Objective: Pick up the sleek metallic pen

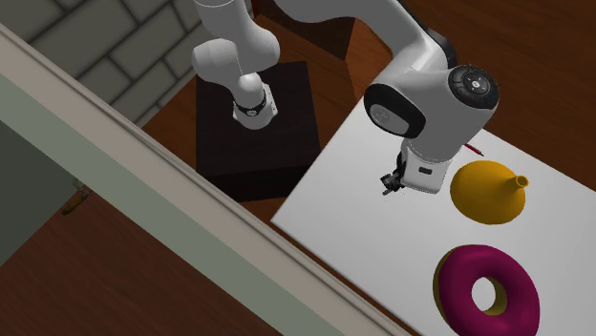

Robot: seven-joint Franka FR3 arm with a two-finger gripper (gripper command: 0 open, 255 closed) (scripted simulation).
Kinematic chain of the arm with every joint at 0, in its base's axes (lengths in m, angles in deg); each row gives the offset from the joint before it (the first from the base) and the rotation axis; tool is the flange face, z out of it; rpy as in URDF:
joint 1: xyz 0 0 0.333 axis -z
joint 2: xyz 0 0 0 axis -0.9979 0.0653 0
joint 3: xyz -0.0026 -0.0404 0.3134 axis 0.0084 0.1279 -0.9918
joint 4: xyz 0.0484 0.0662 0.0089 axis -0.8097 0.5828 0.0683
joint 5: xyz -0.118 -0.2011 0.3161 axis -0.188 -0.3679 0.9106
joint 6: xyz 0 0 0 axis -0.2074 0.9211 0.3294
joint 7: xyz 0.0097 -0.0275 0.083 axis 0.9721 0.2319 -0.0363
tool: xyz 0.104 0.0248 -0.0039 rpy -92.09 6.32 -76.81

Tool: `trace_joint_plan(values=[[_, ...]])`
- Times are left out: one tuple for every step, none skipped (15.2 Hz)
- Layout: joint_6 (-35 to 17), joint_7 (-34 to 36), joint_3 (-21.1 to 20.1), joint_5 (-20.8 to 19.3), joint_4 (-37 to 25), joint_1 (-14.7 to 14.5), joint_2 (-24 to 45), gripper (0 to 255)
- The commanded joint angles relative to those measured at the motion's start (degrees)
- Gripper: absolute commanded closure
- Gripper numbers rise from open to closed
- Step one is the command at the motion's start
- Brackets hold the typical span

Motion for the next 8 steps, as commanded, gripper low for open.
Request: trace_joint_plan(values=[[1.7, -0.45, 0.11, 0.48, -1.18, 0.05, -0.62, 255], [2.45, -0.6, 0.15, 0.64, -1.75, 0.06, -0.83, 255], [3.2, -0.73, 0.18, 0.78, -2.34, 0.07, -1.03, 255], [3.95, -0.86, 0.22, 0.92, -2.94, 0.08, -1.21, 255], [4.7, -0.98, 0.25, 1.04, -3.55, 0.1, -1.38, 255], [5.45, -1.09, 0.29, 1.15, -4.18, 0.11, -1.53, 255], [5.57, -1.11, 0.29, 1.18, -4.27, 0.11, -1.56, 255], [5.57, -1.11, 0.29, 1.17, -4.27, 0.11, -1.56, 255]])
